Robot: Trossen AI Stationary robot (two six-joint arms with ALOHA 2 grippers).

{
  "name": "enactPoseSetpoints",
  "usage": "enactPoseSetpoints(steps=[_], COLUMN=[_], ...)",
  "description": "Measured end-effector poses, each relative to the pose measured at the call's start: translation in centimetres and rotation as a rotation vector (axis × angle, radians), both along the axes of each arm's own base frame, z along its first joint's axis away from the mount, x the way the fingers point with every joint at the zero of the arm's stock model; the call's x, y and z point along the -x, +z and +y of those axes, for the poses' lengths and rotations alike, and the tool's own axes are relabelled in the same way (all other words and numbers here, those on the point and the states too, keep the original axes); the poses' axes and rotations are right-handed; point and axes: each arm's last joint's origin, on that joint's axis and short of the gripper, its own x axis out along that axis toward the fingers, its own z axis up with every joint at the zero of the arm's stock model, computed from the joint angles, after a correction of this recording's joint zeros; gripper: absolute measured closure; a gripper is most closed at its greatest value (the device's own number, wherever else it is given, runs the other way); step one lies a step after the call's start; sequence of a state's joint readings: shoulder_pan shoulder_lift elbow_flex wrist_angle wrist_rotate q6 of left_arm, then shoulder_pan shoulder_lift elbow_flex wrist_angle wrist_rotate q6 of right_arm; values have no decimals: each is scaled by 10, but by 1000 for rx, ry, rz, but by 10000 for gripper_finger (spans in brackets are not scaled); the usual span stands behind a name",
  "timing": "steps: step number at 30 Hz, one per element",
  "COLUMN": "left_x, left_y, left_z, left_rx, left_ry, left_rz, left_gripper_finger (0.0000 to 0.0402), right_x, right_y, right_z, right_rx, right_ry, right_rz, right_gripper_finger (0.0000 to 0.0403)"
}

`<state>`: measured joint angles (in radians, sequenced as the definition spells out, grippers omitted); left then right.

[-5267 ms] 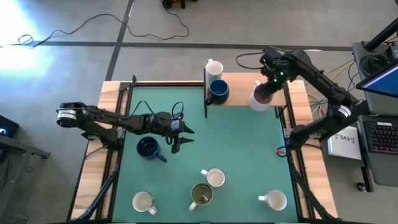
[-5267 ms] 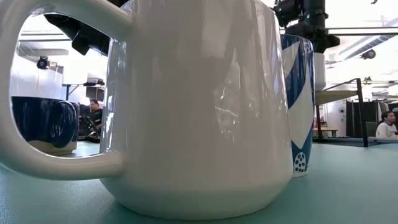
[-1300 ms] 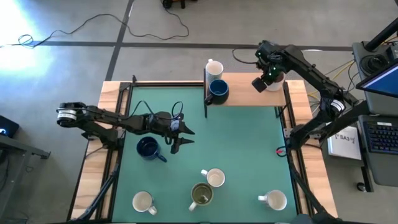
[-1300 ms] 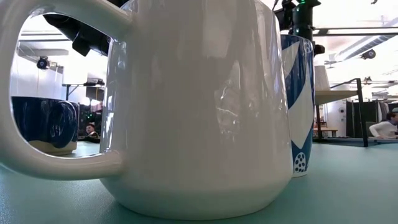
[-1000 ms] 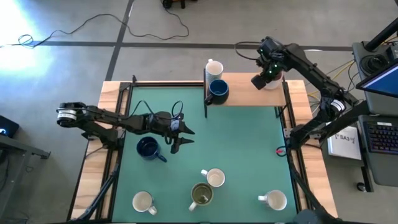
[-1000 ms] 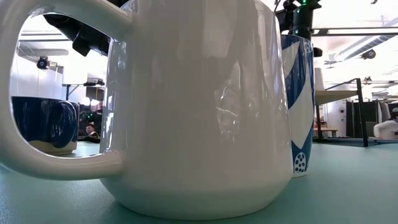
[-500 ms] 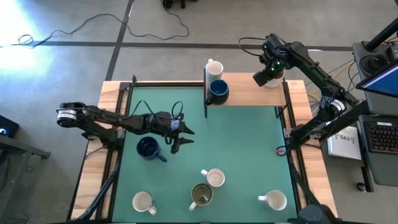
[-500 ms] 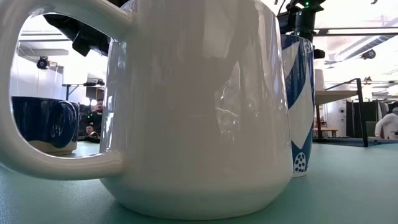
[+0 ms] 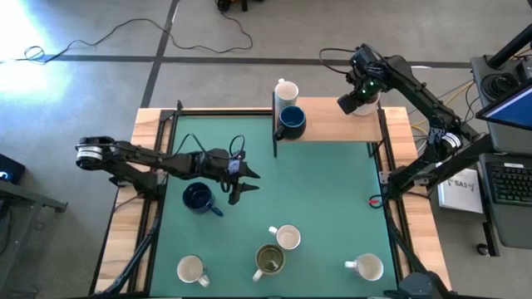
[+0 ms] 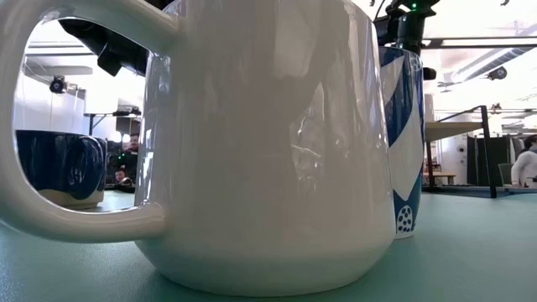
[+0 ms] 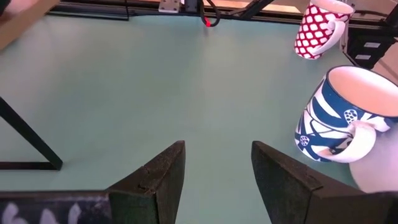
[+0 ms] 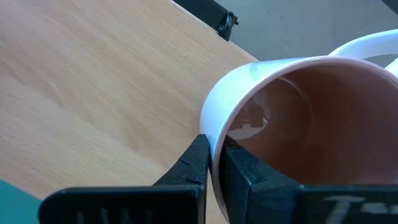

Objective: Place coffee mugs
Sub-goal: Put the top white mug on the shelf

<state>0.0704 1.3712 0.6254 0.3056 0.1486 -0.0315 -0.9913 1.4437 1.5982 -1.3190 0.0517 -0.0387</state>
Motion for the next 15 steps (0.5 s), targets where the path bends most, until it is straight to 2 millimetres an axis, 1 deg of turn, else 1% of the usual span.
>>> enactPoseSetpoints(steps=[10,15], left_x=[0,0], left_y=[-1,-1], left_z=[0,0], left_rx=[1,4], left_ry=[2,3], left_rz=[9,9], left_gripper_finger=[233,233], right_x=[1,3], right_y=[-1,1], right_z=[1,5], right_rx=[-14,-22], right_ry=[-2,-2], right_rz=[9,15], right_gripper_finger=[336,321])
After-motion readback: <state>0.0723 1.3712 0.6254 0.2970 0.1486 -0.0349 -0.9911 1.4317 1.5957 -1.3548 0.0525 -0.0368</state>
